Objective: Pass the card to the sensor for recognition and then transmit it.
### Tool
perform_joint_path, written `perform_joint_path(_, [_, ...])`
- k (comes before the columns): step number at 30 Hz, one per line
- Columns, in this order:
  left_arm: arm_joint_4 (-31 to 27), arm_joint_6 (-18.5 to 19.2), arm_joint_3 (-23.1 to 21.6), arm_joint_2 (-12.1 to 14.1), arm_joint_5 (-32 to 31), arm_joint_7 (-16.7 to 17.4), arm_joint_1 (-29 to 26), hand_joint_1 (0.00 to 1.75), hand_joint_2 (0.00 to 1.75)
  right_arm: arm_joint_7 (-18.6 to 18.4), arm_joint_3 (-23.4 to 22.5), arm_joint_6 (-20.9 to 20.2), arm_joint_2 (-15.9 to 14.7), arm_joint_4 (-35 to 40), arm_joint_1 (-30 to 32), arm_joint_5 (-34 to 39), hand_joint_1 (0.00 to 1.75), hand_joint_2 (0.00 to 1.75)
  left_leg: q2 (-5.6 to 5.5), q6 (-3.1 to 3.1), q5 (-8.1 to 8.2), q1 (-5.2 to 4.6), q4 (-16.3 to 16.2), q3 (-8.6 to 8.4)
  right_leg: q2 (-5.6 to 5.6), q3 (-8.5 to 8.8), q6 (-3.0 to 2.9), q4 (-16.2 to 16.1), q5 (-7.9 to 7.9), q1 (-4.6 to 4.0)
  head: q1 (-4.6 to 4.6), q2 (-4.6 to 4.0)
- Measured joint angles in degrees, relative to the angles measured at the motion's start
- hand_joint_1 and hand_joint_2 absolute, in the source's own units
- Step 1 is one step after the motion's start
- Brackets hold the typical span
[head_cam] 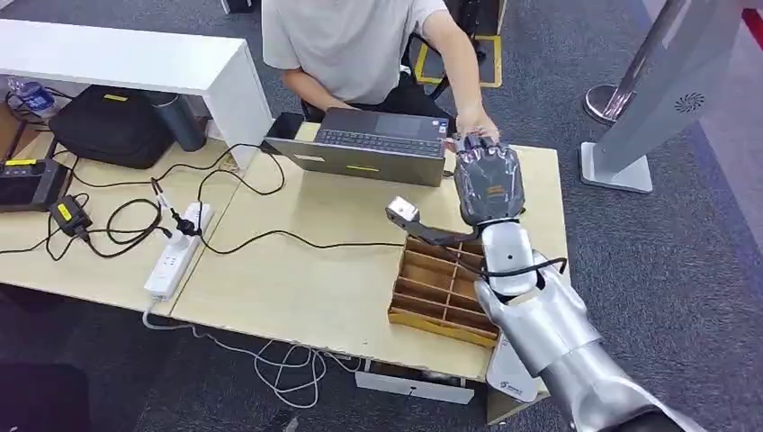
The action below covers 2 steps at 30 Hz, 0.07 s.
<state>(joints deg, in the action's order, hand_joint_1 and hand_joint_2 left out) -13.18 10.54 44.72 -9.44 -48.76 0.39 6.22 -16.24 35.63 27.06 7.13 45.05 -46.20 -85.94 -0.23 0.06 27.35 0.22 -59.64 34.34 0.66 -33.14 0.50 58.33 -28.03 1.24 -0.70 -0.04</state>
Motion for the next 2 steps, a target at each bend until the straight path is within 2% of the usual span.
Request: perform_joint_path(2, [0.00,-0.15,0.02,0.02,-0.20,0.24,-0.01,0.00,1.75,-0.04,-0.13,-0.09,-0.02,-0.37,0.00,-0.70,0.00,1.75,0.01,0.00,0.00,0.00,0.00,-0.01,0.01,0.00,0.00,0.00,0.01,0.00,-0.02,0.00])
